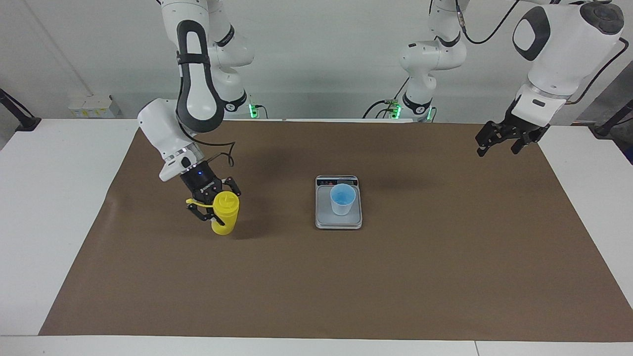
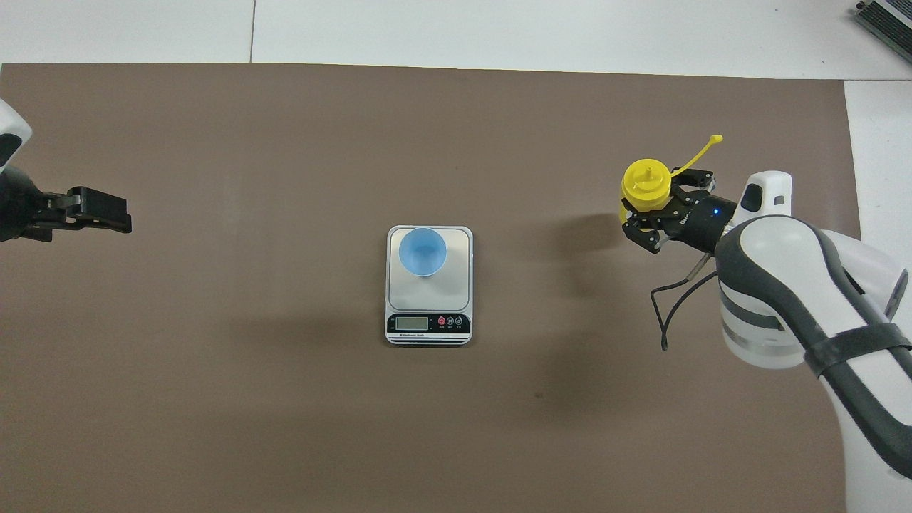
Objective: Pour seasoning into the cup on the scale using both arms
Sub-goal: 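Lower the bottle onto the mat with the right gripper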
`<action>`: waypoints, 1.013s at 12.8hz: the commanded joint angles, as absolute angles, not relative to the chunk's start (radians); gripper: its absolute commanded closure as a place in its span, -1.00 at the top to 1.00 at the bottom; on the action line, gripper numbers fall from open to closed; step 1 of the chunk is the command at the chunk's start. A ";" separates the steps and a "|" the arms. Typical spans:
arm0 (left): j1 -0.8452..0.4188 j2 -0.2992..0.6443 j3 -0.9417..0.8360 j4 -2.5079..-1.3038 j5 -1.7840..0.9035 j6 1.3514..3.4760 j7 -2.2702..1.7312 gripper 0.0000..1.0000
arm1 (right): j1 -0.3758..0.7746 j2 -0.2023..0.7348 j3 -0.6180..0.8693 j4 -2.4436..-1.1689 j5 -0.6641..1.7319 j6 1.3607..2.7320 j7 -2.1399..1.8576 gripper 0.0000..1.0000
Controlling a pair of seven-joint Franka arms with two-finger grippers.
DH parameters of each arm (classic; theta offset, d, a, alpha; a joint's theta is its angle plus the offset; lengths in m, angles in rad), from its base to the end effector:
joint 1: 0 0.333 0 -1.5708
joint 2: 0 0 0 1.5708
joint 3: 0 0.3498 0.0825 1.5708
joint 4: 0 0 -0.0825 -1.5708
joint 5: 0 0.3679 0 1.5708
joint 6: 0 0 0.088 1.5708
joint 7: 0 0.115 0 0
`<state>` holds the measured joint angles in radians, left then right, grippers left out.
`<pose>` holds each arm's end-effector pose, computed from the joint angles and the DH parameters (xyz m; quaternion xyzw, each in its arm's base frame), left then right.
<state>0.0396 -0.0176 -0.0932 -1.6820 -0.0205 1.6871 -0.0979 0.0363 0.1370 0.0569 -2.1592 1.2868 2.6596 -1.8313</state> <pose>0.5400 -0.0316 0.6190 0.9996 0.0232 0.0106 0.0102 0.5706 0.0288 0.3963 -0.8373 -0.3738 -0.3769 0.1314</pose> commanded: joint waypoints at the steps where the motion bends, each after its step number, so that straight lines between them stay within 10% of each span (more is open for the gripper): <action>1: 0.046 -0.041 -0.097 -1.712 -0.005 1.692 -0.100 1.00 | -0.006 0.140 0.067 -2.171 1.400 2.620 -1.960 -1.00; 13: 0.046 -0.041 -0.097 -1.712 -0.005 1.692 -0.100 1.00 | -0.094 0.179 0.067 -2.195 1.525 2.485 -2.083 -1.00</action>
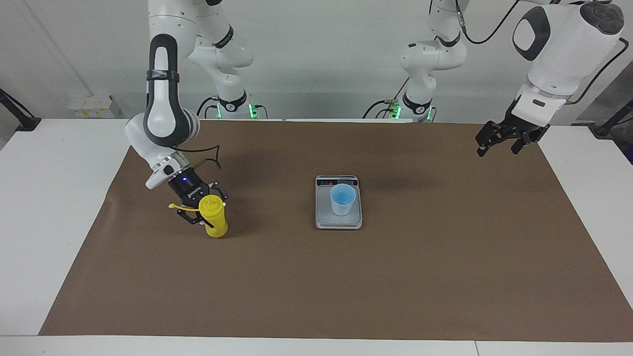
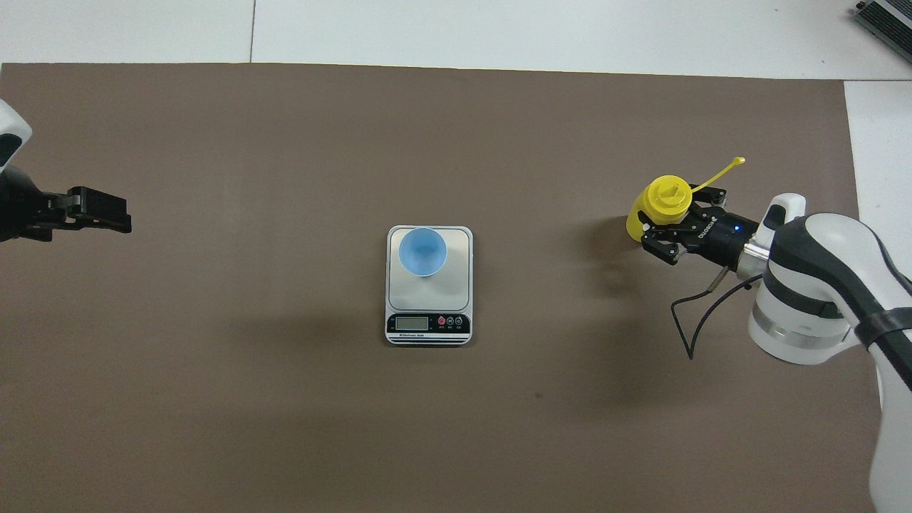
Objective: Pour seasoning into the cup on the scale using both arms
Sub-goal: 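Lower the bottle onto the mat with the right gripper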
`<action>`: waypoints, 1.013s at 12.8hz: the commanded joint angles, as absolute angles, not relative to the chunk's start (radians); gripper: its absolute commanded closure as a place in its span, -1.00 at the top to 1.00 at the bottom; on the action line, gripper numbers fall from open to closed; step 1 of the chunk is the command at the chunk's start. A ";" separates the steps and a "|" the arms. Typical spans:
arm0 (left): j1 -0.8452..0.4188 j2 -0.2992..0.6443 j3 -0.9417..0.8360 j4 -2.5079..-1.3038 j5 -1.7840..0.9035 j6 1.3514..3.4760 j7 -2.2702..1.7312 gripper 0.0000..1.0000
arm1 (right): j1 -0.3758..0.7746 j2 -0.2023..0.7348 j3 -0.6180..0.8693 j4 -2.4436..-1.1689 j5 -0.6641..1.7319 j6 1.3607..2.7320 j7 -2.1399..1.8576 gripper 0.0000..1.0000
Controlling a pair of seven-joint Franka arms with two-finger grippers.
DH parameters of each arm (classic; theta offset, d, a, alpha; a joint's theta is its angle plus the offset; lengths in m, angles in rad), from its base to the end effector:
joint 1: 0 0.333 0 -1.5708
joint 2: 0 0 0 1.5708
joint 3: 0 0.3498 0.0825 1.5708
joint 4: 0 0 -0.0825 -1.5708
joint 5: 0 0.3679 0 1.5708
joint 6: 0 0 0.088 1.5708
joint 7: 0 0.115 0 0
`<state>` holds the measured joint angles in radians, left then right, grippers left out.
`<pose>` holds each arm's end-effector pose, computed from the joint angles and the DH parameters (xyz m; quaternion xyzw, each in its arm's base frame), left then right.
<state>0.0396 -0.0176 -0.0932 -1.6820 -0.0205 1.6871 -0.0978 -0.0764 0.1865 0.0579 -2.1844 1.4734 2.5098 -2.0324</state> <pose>0.5400 -0.0316 0.6190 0.9996 0.0232 0.0106 0.0102 0.5623 -0.0142 0.3514 -0.8279 -0.3477 -0.3994 0.1851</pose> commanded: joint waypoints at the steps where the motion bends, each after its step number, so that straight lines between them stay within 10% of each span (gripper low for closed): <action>1: 0.046 -0.041 -0.097 -1.712 -0.005 1.692 -0.098 1.00 | -0.098 0.179 0.066 -2.200 1.526 2.477 -2.092 -1.00; 5: 0.046 -0.041 -0.097 -1.712 -0.005 1.692 -0.100 1.00 | -0.107 0.176 0.066 -2.206 1.526 2.477 -2.103 -0.30; 8: 0.046 -0.041 -0.097 -1.712 -0.005 1.692 -0.100 1.00 | -0.107 0.176 0.066 -2.207 1.526 2.477 -2.106 1.00; 13: 0.046 -0.041 -0.097 -1.712 -0.005 1.692 -0.100 1.00 | -0.109 0.169 0.064 -2.229 1.525 2.480 -2.109 1.00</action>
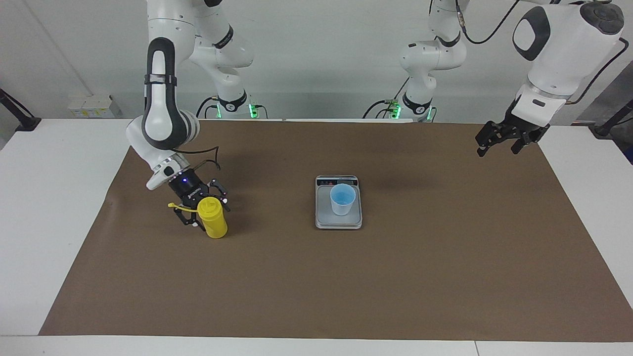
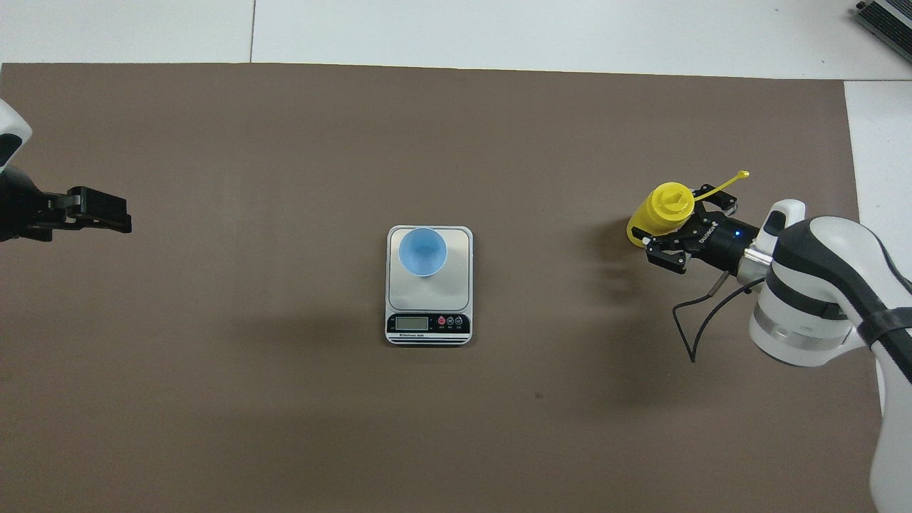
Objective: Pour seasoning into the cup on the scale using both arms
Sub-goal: 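Lower the bottle onto the mat with the right gripper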
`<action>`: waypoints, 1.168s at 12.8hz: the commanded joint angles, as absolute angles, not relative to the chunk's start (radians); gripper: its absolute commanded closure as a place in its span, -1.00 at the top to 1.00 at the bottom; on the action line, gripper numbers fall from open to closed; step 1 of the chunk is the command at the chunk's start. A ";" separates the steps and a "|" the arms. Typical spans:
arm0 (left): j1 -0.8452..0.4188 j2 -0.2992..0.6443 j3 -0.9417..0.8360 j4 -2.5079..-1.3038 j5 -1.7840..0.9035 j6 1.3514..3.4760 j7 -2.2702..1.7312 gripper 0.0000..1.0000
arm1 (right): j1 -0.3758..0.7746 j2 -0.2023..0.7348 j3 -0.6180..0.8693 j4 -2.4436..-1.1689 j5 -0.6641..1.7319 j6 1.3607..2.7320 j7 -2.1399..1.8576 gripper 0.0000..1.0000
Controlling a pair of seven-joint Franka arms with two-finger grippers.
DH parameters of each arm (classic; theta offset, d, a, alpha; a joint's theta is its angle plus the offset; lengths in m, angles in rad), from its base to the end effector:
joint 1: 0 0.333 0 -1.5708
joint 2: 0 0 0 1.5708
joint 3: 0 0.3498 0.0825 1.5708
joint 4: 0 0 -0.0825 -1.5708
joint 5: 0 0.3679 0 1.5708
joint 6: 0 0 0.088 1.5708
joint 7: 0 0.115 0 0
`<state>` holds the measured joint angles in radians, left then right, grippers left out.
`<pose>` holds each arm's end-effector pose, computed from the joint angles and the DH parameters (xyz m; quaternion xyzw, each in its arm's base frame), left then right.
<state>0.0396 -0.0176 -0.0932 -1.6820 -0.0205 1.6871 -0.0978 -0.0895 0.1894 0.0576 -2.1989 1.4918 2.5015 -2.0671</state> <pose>0.5400 -0.0316 0.6190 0.9996 0.0232 0.0106 0.0102 0.5575 -0.0204 0.3437 -0.8272 -0.3479 -0.4006 0.1850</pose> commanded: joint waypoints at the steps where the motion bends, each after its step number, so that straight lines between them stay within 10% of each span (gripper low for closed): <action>1: 0.046 -0.041 -0.097 -1.712 -0.005 1.692 -0.100 1.00 | -0.107 0.166 0.063 -2.244 1.525 2.483 -2.109 1.00; 15: 0.046 -0.041 -0.097 -1.712 -0.005 1.692 -0.100 1.00 | -0.195 0.146 0.057 -2.335 1.313 2.526 -2.111 1.00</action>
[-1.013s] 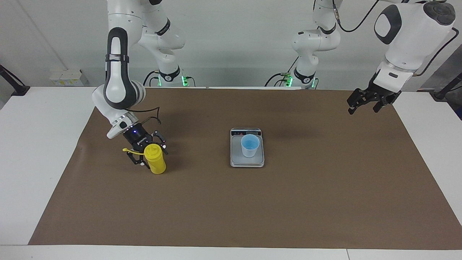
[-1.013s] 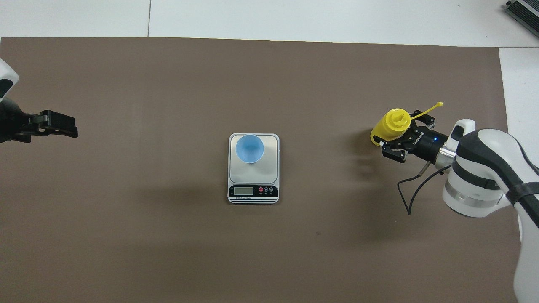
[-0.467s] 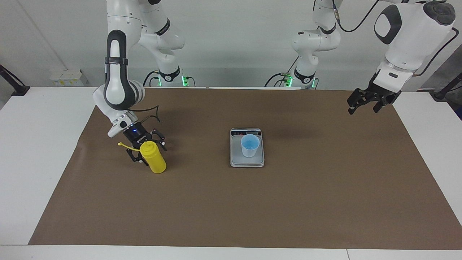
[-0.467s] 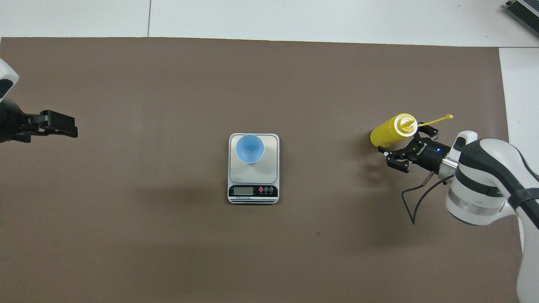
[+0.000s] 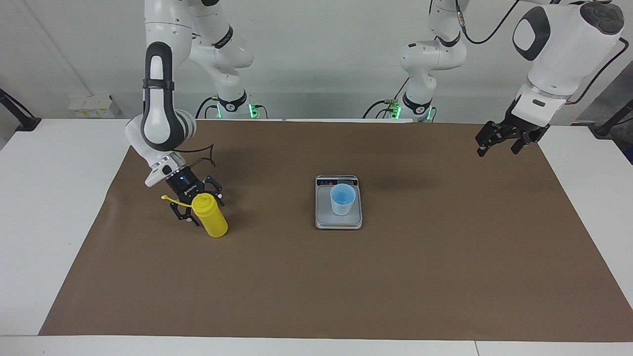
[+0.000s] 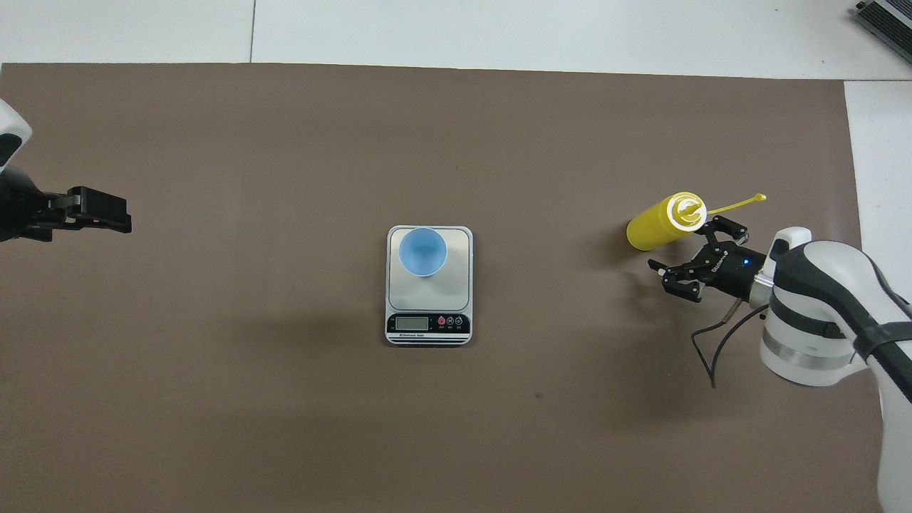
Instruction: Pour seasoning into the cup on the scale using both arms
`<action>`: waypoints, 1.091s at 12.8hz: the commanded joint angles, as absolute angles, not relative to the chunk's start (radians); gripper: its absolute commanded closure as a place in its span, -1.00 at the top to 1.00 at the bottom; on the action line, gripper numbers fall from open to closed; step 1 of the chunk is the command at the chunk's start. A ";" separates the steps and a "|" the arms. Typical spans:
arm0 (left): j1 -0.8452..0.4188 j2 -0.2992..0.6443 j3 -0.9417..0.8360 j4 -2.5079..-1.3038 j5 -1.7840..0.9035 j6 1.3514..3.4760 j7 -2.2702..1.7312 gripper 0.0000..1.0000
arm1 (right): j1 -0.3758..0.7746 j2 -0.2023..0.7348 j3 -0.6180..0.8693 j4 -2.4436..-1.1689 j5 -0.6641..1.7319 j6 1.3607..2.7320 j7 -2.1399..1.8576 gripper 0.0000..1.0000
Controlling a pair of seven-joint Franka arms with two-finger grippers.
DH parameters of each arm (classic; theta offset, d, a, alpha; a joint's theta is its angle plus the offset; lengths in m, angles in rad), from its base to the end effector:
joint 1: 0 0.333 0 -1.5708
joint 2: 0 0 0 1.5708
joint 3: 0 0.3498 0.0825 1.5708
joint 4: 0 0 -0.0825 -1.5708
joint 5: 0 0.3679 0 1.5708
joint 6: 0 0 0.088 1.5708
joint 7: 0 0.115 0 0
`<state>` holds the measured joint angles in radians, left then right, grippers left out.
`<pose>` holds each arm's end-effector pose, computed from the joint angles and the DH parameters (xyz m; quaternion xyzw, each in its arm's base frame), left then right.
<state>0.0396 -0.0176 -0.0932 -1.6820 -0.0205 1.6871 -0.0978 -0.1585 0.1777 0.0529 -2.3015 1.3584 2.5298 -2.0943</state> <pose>0.5400 -0.0316 0.6190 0.9996 0.0232 0.0106 0.0102 0.5208 -0.0613 0.3101 -0.8465 -0.3751 -0.3443 0.1555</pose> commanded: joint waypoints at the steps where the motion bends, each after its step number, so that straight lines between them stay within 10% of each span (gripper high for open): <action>1: 0.046 -0.041 -0.097 -1.712 -0.005 1.692 -0.100 1.00 | -0.204 0.146 0.057 -2.335 1.280 2.523 -2.111 1.00; 14: 0.046 -0.041 -0.097 -1.712 -0.005 1.692 -0.100 1.00 | -0.324 0.106 0.049 -2.222 0.958 2.508 -2.042 1.00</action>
